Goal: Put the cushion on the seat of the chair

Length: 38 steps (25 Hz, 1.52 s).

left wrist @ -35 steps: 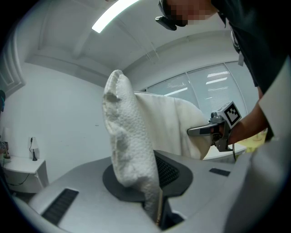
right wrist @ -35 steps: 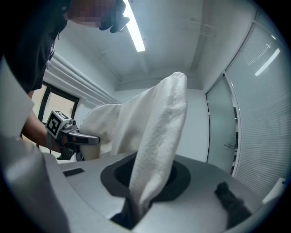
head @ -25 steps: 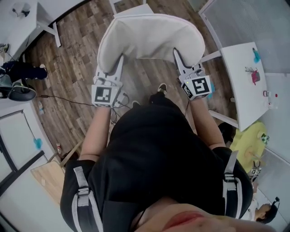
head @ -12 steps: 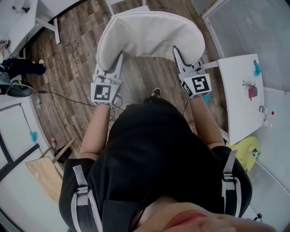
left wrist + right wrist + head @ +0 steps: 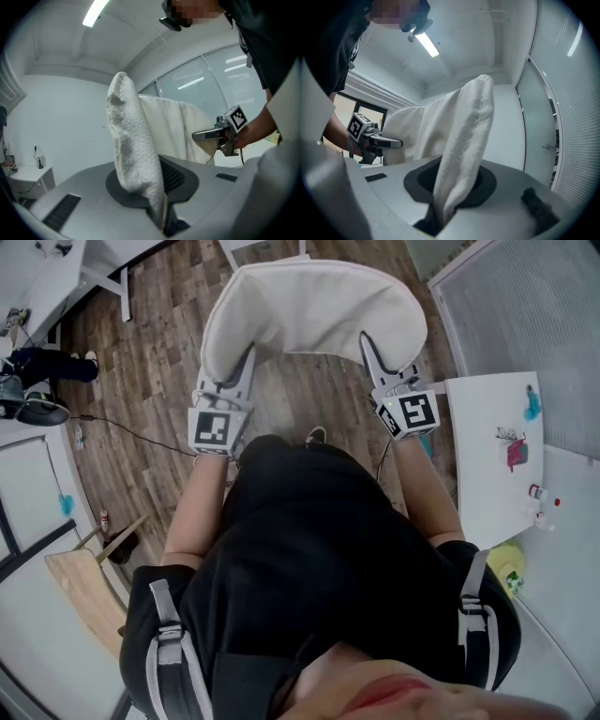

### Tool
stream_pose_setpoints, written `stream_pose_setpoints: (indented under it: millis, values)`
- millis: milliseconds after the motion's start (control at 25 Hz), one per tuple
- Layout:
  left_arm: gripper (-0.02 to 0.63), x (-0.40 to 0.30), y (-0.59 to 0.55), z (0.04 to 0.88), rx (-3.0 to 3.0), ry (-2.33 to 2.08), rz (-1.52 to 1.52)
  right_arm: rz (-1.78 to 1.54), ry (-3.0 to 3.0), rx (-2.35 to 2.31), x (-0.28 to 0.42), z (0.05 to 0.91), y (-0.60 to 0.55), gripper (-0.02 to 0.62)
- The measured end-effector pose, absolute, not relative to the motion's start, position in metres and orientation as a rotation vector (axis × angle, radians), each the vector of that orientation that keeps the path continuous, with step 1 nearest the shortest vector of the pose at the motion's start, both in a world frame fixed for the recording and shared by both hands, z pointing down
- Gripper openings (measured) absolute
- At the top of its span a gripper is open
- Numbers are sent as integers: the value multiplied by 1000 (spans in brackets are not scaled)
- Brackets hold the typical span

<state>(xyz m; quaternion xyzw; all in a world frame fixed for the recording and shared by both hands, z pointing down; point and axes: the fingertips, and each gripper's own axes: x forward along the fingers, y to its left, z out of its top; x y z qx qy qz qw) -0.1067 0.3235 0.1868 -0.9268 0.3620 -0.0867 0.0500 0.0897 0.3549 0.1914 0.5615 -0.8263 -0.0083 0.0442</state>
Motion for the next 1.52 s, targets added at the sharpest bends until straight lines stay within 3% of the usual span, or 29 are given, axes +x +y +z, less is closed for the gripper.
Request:
stream_pose_setpoints:
  millis: [600,1520]
  values:
    - [57,-102,270,193,-2817,1129,-257,-47,-2535,1684,95,195,300,55]
    - [57,-100,63,216,-2887,1108,-252,-11,-2477,1666,97,212,93,55]
